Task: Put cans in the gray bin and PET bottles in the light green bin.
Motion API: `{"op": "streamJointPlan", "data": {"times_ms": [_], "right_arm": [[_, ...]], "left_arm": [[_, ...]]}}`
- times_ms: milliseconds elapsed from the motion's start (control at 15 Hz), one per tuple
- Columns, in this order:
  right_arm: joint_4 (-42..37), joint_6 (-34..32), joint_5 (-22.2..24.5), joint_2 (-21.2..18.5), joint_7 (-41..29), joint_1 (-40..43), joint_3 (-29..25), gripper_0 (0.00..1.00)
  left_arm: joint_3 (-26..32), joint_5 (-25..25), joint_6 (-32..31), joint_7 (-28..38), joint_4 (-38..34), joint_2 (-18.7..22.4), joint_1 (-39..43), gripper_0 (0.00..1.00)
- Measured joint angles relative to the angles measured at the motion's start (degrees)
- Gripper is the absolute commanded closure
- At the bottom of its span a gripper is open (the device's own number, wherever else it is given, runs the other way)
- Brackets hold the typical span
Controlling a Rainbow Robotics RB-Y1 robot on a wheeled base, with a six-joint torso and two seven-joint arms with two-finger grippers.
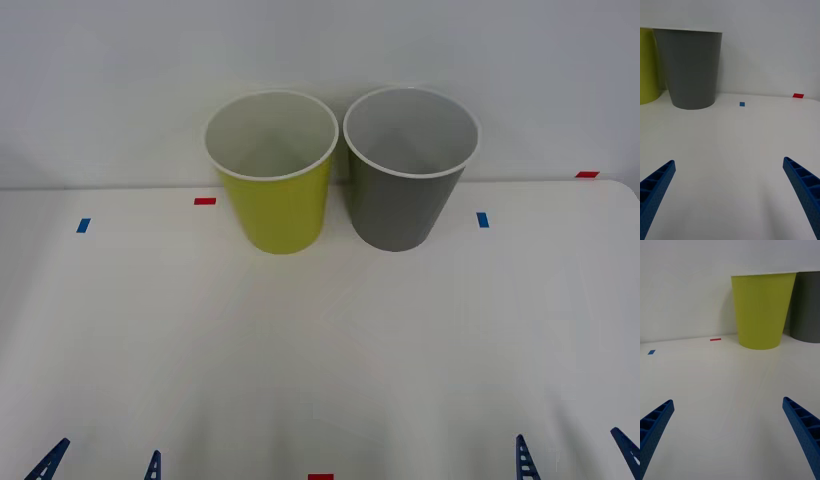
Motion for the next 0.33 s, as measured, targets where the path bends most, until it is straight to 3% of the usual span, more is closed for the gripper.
{"op": "streamJointPlan", "data": {"times_ms": [333], "right_arm": [[0.00,0.00,0.00,0.00,0.00,0.00,0.00,0.00]], "left_arm": [[0.00,0.00,0.00,0.00,0.00,0.00,0.00,0.00]]}}
